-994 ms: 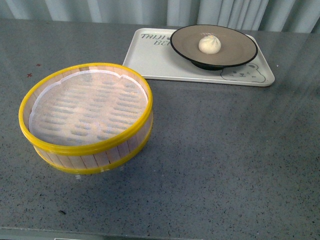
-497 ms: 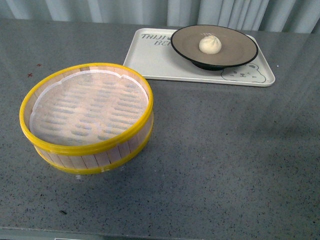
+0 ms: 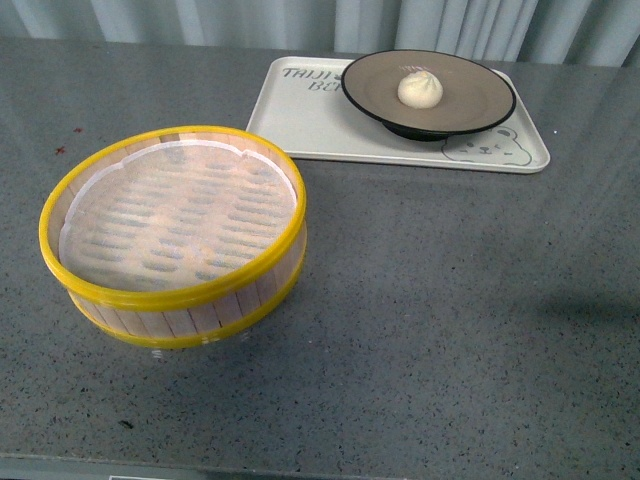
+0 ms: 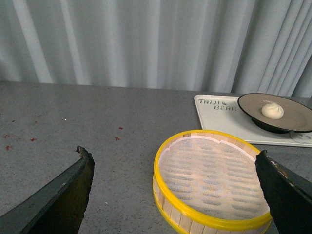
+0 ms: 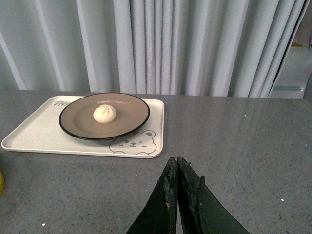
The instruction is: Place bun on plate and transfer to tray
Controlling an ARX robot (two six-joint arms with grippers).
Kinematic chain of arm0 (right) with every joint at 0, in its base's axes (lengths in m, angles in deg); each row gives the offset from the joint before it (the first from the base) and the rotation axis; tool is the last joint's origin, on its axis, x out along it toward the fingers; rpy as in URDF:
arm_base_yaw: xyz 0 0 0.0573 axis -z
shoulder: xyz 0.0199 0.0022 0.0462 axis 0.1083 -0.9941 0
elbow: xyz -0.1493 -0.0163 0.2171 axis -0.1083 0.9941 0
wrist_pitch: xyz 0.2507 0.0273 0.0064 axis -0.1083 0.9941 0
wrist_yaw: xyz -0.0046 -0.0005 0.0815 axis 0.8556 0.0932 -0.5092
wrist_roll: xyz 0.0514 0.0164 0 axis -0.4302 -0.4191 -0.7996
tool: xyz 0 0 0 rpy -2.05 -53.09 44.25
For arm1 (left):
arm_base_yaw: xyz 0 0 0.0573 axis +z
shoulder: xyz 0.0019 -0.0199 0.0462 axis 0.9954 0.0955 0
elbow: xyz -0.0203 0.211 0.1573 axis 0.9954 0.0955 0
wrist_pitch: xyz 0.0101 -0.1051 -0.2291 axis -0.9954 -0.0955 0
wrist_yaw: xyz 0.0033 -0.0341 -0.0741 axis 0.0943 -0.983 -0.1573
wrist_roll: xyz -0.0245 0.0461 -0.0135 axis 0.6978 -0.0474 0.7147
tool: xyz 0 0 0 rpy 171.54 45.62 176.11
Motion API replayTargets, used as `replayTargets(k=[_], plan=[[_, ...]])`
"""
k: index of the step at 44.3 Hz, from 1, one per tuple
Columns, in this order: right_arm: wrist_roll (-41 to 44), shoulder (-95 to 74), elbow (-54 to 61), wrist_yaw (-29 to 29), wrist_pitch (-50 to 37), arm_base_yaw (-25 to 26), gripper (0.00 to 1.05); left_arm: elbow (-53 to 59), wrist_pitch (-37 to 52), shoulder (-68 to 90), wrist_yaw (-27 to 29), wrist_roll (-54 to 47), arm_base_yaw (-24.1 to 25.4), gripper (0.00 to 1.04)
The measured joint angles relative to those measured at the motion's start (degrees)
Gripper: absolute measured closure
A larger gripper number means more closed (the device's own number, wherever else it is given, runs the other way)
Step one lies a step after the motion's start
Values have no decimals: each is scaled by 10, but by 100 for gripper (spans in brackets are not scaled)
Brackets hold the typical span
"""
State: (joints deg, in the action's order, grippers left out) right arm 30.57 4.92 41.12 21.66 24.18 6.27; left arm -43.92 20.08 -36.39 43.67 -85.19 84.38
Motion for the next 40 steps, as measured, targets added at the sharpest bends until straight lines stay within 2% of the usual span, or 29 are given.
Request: replayTargets(k=[25, 40], plan=[[0, 218, 16, 0, 192, 0, 103, 0, 0, 0, 0, 0, 0, 7], [0, 306, 16, 0, 277, 0, 103, 0, 0, 0, 0, 0, 0, 7]])
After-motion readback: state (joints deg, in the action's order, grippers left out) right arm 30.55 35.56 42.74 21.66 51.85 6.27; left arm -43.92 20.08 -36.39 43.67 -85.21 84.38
